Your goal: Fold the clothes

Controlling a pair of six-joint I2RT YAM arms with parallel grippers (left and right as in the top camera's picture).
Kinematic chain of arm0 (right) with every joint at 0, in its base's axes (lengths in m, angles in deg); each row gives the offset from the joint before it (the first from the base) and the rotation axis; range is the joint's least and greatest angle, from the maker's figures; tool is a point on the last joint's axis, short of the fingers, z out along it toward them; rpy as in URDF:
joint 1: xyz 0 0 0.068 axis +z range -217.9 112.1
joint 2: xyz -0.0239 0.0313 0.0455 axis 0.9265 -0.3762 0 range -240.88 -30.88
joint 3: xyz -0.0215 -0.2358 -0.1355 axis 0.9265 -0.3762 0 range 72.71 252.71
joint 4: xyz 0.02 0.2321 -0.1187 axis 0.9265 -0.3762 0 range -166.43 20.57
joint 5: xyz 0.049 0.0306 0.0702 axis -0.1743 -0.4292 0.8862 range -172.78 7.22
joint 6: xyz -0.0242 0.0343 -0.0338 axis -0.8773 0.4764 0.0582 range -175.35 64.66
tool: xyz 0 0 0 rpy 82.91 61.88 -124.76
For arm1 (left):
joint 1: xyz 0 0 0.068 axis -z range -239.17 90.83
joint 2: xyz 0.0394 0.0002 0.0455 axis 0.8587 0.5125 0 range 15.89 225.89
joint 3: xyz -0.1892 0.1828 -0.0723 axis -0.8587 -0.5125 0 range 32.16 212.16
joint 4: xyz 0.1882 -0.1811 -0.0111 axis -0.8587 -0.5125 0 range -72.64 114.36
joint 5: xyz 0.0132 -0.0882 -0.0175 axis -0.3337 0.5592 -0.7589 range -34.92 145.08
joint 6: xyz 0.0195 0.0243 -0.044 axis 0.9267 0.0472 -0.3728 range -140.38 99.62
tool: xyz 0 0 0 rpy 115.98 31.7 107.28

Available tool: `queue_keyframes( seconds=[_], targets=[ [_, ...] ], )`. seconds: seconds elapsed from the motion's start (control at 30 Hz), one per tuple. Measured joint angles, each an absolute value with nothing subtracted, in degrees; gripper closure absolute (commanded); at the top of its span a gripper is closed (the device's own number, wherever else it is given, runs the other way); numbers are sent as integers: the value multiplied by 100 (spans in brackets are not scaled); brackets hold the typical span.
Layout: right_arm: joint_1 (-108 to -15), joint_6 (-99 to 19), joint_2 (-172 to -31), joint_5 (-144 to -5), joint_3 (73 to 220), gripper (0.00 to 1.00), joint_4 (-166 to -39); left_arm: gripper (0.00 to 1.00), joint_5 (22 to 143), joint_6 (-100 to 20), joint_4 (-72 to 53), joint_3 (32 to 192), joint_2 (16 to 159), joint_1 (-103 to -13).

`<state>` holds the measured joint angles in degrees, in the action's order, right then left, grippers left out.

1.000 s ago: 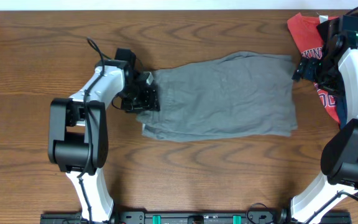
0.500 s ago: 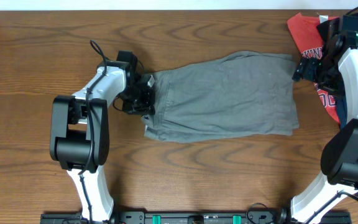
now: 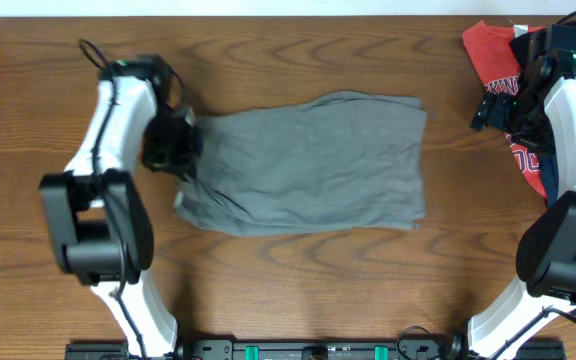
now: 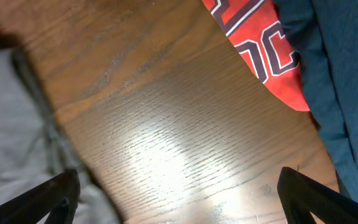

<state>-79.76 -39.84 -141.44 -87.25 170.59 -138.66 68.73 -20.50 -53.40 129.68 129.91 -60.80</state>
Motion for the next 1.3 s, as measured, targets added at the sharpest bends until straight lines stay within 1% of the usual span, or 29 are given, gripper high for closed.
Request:
queue_keyframes(
  seconds=[0.17, 0.23, 0.37, 0.77, 1.07, 1.3],
  targets=[
    [-7976, -3984, -14144, -8723, 17059, 1, -13866, 94, 6768, -1886, -6588, 14404, 12580, -6034],
    [-7976, -3984, -14146, -8725, 17059, 1, -13866, 94, 6705, -1855, -6800, 14902, 12470, -5966],
    [-7976, -3984, -14146, -8725, 17059, 1, -13864, 94, 6659, -1840, -6800, 15361, 12381, -5724],
    [-7976, -3984, -14144, -8725, 17059, 1, -13866, 94, 6622, -2111, -6728, 15396, 12381, -4425],
    [-7976, -3984, -14146, -8725, 17059, 1, -13864, 94, 6624, -2452, -5971, 15385, 12389, -3505],
    [-7976, -3984, -14144, -8725, 17059, 1, -13864, 93, 6626, -2509, -5563, 15289, 12601, -3079]
  ],
)
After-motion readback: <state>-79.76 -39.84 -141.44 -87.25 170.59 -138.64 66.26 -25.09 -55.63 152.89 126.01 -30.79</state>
